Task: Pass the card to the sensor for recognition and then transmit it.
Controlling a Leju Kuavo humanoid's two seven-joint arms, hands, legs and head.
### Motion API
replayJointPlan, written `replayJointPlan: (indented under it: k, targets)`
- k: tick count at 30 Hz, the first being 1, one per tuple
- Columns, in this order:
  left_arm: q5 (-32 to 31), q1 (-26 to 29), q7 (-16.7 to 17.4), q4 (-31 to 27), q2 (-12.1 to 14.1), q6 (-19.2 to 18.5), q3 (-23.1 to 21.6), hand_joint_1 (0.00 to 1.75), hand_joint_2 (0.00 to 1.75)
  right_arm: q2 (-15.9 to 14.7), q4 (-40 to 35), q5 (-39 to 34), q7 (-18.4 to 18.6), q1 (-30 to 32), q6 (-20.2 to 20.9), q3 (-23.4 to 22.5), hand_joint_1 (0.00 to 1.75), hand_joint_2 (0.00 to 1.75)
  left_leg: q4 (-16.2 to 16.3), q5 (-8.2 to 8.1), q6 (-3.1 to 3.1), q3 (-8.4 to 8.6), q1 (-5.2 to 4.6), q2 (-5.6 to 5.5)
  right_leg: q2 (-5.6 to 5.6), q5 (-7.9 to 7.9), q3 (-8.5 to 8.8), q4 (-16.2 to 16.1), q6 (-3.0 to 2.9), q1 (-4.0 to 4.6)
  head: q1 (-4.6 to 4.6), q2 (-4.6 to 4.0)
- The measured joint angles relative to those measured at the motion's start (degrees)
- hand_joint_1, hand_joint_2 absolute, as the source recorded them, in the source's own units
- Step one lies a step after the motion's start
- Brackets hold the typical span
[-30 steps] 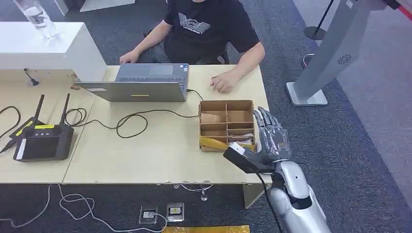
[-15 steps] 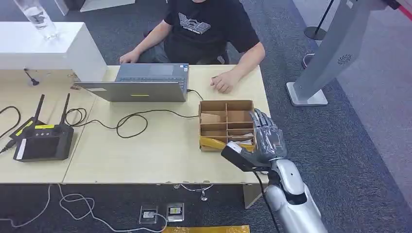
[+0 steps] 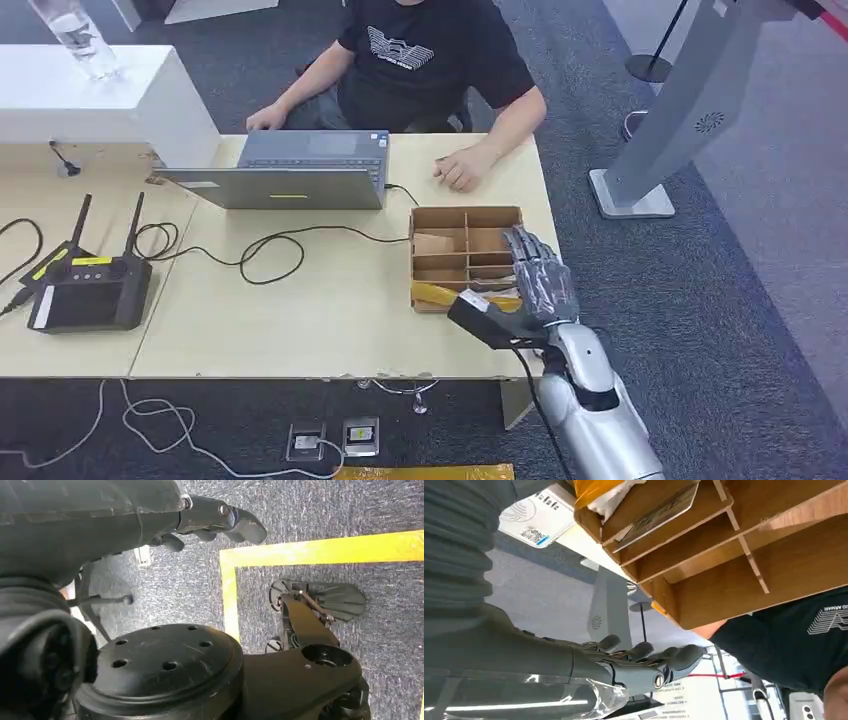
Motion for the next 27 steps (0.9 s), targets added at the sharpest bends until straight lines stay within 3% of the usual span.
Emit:
replayJointPlan:
  k: [27]
  targets:
    - [0.04, 0.00, 0.57, 0.00, 0.00, 0.02, -0.02, 0.00, 0.00, 2.32, 7.46, 1.14, -0.39, -3.50, 0.19, 0.07, 0.00, 1.75, 0.00, 0.00, 0.00, 0.00, 0.00, 0.00, 0.00, 0.00, 0.00, 0.00, 0.00, 0.00, 0.02, 0.00]
